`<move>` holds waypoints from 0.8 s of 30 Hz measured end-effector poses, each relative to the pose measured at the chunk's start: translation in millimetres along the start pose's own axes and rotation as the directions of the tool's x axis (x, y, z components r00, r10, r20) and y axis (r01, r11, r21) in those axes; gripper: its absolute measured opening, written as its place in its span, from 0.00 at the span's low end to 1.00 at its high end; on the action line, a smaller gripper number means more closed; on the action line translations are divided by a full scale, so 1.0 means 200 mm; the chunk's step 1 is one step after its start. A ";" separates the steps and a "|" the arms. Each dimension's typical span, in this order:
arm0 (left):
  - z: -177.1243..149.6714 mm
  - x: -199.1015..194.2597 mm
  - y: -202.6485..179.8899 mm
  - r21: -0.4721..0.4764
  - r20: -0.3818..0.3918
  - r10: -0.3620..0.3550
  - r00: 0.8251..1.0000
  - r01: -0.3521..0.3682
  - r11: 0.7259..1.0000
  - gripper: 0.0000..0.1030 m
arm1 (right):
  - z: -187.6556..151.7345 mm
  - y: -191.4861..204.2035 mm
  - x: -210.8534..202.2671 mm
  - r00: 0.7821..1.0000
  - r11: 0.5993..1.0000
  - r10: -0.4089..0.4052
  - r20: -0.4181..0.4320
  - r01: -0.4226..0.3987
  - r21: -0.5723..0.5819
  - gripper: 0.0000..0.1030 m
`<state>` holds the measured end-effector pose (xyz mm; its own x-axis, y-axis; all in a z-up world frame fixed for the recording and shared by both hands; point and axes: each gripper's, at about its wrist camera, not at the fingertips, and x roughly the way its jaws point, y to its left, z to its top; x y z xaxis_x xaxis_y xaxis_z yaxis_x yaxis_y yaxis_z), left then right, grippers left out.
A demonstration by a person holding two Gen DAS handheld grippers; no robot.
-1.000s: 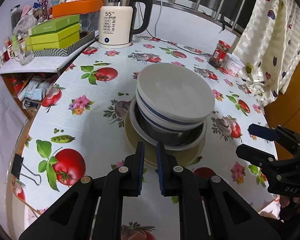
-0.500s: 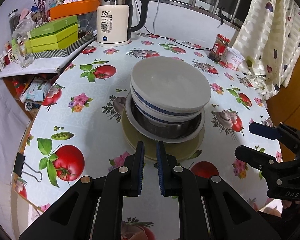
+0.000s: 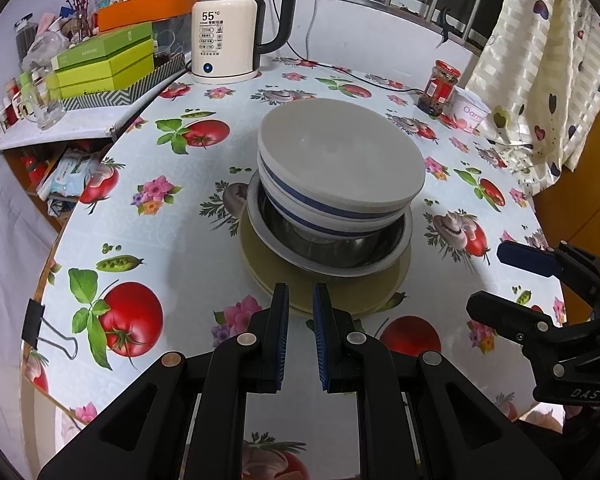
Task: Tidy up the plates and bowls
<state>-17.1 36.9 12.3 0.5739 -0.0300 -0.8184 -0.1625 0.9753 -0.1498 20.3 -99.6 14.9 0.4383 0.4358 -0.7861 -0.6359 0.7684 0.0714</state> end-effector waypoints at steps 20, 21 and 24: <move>-0.01 0.04 0.00 -0.001 -0.023 0.001 1.000 -0.001 1.000 0.12 | 0.00 0.01 0.03 1.000 1.000 0.003 -0.008 -0.003 -0.001 0.70; -0.01 0.04 0.00 -0.001 -0.024 0.002 1.000 -0.002 1.000 0.12 | 0.00 0.01 0.02 1.000 1.000 0.003 -0.008 -0.003 -0.002 0.70; -0.01 0.05 0.01 0.000 -0.027 0.003 1.000 -0.003 1.000 0.12 | 0.00 0.00 0.02 1.000 1.000 0.002 -0.007 -0.002 -0.001 0.70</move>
<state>-14.0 37.3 3.5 0.5516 -0.0332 -0.8334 -0.1644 0.9753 -0.1477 21.8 -96.8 11.0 0.4323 0.4339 -0.7905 -0.6374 0.7671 0.0725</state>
